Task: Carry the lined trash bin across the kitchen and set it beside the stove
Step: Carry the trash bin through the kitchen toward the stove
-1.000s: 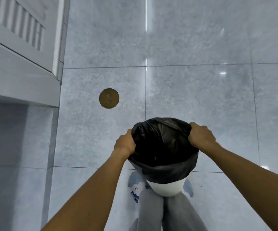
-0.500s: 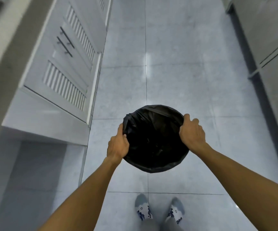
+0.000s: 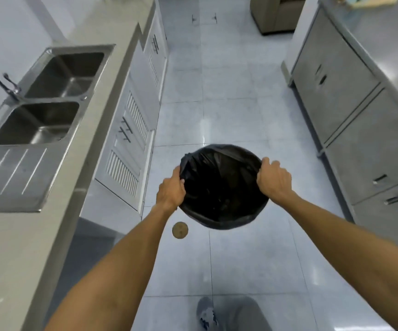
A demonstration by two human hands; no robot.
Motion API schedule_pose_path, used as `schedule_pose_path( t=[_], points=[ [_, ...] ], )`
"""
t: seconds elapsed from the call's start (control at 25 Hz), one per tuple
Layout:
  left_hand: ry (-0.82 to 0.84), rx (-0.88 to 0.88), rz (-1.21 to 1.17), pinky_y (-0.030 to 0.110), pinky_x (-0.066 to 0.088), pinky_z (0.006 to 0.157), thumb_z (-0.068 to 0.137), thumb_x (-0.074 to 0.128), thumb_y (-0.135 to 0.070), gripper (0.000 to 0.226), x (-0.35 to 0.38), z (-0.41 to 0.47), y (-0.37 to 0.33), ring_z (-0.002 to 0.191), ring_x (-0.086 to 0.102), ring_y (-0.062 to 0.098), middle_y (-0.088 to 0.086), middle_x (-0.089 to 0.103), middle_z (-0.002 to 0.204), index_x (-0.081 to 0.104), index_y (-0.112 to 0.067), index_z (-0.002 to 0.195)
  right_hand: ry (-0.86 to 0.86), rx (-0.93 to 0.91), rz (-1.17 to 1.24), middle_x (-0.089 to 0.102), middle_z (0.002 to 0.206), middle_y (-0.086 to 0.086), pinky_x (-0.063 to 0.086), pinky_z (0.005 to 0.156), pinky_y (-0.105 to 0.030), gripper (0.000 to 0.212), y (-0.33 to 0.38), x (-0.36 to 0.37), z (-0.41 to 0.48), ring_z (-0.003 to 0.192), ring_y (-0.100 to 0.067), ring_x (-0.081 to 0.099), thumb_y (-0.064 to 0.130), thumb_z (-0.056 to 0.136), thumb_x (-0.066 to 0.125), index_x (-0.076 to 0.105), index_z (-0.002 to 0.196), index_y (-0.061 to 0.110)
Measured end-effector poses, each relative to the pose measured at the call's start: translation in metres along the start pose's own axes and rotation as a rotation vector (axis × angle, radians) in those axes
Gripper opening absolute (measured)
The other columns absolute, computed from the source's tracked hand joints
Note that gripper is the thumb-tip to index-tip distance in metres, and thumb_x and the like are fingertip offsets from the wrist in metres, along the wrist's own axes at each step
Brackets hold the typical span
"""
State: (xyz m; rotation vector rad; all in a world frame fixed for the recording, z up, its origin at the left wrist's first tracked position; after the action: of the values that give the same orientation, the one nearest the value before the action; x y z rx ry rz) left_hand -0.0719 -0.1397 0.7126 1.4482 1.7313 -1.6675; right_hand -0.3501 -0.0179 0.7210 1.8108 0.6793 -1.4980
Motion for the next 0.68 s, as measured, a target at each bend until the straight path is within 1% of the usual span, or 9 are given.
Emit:
schedule_pose_path(
  t=[0.04,0.2,0.32,0.4,0.52,0.6,0.68],
  points=[
    [-0.008,0.005,0.002,0.053,0.061,0.069,0.103,0.037,-0.026,0.045,-0.009,0.001,-0.010,0.086,0.066,0.040,0.019,0.067,0.106,0.031,-0.031,0.147,-0.013,-0.004,0.005,0.057,0.108,-0.023,0.037,0.066,-0.039,0.021,0.000,-0.013,0.004,0.086,-0.045,0.063,0.015,0.099,0.044,0.051,0.115,0.003],
    [-0.090,0.053,-0.029,0.049,0.054,0.089,0.104,0.041,-0.020,0.045,-0.036,0.029,-0.056,0.102,0.065,0.040,0.019,0.067,0.117,0.038,-0.021,0.149,-0.021,0.000,0.045,0.057,0.111,-0.024,0.042,0.066,-0.042,0.023,-0.004,-0.048,0.041,0.088,-0.044,0.063,0.016,0.099,0.044,0.047,0.118,0.003],
    [-0.107,0.069,-0.113,0.044,0.050,0.096,0.103,0.043,-0.016,0.046,-0.043,0.066,-0.082,0.112,0.063,0.037,0.014,0.066,0.126,0.043,-0.019,0.149,-0.022,0.016,0.116,0.063,0.102,-0.021,0.044,0.064,-0.041,0.022,-0.013,-0.062,0.080,0.080,-0.036,0.061,0.020,0.102,0.040,0.045,0.118,0.007],
    [-0.116,0.078,-0.165,0.043,0.048,0.100,0.103,0.045,-0.015,0.045,-0.045,0.092,-0.095,0.118,0.062,0.035,0.011,0.065,0.131,0.047,-0.018,0.148,-0.024,0.011,0.157,0.065,0.099,-0.020,0.044,0.063,-0.041,0.021,-0.018,-0.065,0.110,0.078,-0.036,0.060,0.021,0.102,0.037,0.045,0.118,0.009],
    [-0.158,0.064,-0.212,0.039,0.047,0.102,0.101,0.049,-0.014,0.044,-0.052,0.136,-0.114,0.121,0.060,0.033,0.009,0.065,0.133,0.052,-0.017,0.145,-0.007,0.016,0.211,0.064,0.096,-0.018,0.046,0.065,-0.042,0.022,-0.022,-0.074,0.158,0.077,-0.034,0.059,0.024,0.103,0.036,0.046,0.116,0.010],
    [-0.193,0.045,-0.294,0.031,0.045,0.099,0.100,0.052,-0.012,0.043,-0.058,0.159,-0.125,0.122,0.061,0.031,0.008,0.066,0.133,0.055,-0.014,0.143,0.002,0.004,0.292,0.064,0.096,-0.015,0.051,0.068,-0.042,0.026,-0.020,-0.082,0.192,0.078,-0.032,0.059,0.027,0.103,0.035,0.049,0.117,0.011],
    [-0.232,0.006,-0.381,0.027,0.044,0.096,0.098,0.055,-0.013,0.042,-0.065,0.186,-0.136,0.120,0.062,0.028,0.007,0.067,0.131,0.058,-0.013,0.140,-0.005,0.013,0.380,0.065,0.097,-0.013,0.055,0.072,-0.044,0.029,-0.019,-0.094,0.228,0.080,-0.030,0.061,0.031,0.102,0.037,0.052,0.119,0.013]
  ],
)
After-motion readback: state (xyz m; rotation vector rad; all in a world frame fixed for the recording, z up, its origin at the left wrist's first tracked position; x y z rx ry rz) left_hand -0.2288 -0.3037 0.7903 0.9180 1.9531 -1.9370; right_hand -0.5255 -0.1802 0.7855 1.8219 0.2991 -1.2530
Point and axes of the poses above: each hand's wrist, its own z-axis towards the middle knuckle, its own x-axis out of the palm, y = z × x, the point moved 6 cm from there along z, towards the middle knuckle
